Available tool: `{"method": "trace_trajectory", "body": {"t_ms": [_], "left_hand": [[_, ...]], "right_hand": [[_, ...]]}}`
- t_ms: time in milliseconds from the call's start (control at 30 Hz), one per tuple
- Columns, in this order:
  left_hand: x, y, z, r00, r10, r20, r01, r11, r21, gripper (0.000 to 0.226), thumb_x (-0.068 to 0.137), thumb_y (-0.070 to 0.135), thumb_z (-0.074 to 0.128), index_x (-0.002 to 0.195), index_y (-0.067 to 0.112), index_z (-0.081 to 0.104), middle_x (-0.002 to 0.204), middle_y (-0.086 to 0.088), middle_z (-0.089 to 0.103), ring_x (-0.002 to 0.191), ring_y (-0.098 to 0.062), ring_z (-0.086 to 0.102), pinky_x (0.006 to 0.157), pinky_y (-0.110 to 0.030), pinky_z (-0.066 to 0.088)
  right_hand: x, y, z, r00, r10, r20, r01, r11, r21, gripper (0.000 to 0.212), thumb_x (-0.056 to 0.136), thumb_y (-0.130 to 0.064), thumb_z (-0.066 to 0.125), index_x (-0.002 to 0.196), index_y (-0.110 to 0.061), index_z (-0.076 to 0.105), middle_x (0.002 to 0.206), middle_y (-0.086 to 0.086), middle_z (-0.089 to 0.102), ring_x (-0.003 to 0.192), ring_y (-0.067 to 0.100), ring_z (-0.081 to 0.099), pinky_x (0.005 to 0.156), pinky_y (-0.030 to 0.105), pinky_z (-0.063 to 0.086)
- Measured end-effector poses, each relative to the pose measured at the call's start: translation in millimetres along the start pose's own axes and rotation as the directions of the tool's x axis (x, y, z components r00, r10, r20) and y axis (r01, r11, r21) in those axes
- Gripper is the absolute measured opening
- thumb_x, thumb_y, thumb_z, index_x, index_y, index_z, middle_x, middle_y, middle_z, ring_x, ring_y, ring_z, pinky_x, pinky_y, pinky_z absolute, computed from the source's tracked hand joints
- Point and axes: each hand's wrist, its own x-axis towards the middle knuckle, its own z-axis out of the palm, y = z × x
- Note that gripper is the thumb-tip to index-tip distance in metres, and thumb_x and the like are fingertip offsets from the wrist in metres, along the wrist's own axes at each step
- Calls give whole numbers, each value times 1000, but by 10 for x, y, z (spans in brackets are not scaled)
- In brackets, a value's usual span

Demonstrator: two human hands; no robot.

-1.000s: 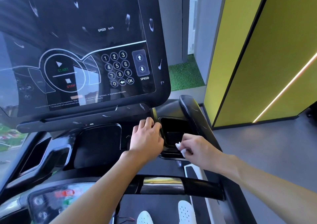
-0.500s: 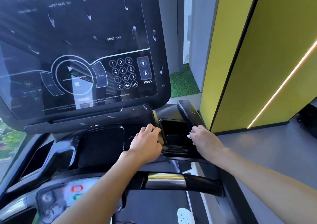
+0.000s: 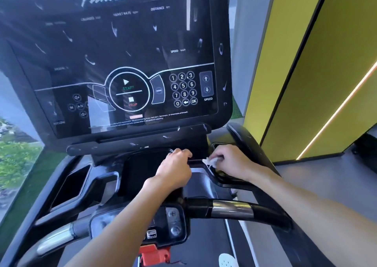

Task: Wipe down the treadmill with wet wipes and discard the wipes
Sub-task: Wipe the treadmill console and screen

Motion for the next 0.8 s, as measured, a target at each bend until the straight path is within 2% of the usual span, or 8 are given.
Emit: {"method": "trace_trajectory", "body": {"t_ms": [133,200,267,333,400,533,700,800], "left_hand": [[-90,104,-113,1000,-17,8,19,893,-450,22,96,31,55,118,26,56,109,0,67,79,-15,61,71,-26,48],[-160,203,-174,999,32,36,-6,822,-570,11,96,36,59,104,29,59,95,-1,70,75,-13,62,66,-27,47],[-216,267,-234,998,64,14,-42,787,-615,3,96,26,61,98,25,61,83,-4,71,69,-9,65,62,-23,49],[-223,275,-290,999,33,-43,-53,754,-655,2,95,16,61,95,14,63,75,-5,68,63,-7,65,58,-20,50],[-206,260,-342,995,-28,-95,-44,737,-675,11,94,16,61,94,5,62,73,-7,68,65,-12,67,61,-28,52],[-208,321,-459,982,-74,-172,-79,668,-740,16,92,18,64,92,4,58,74,-8,68,65,-15,68,62,-32,54],[-208,437,-580,979,-7,-204,-138,716,-685,14,92,20,63,88,8,68,84,-14,73,72,-14,64,65,-31,55],[-155,354,-608,939,41,-341,-235,801,-551,16,91,12,57,93,18,71,90,-1,70,83,-8,63,76,-24,50]], "right_hand": [[-209,-354,-71,994,82,-73,-51,934,354,16,93,-5,59,97,-4,74,83,5,69,74,0,60,67,6,43],[-261,-497,-19,993,104,-58,-61,864,499,17,97,-6,56,102,-9,72,83,-1,70,76,4,64,75,17,52],[-269,-578,14,982,146,-118,-59,838,543,20,99,-7,53,105,-18,68,95,0,73,90,20,68,82,32,57],[-268,-654,-10,966,161,-203,-39,864,502,19,99,-8,51,105,-20,65,99,0,71,92,19,67,80,23,53],[-280,-691,-49,966,144,-217,-14,861,508,17,100,-10,53,110,-20,62,101,2,67,82,10,63,74,17,51],[-307,-675,-81,964,-85,-253,178,912,369,41,92,-5,65,129,-21,58,116,-1,60,101,8,62,90,28,53],[-259,-644,-145,912,-231,-339,322,915,242,20,89,-12,73,110,-11,71,102,0,66,93,12,64,81,26,52],[-219,-518,-199,842,-264,-471,353,929,110,16,86,1,72,101,-4,73,99,0,64,93,5,61,81,14,49]]}}
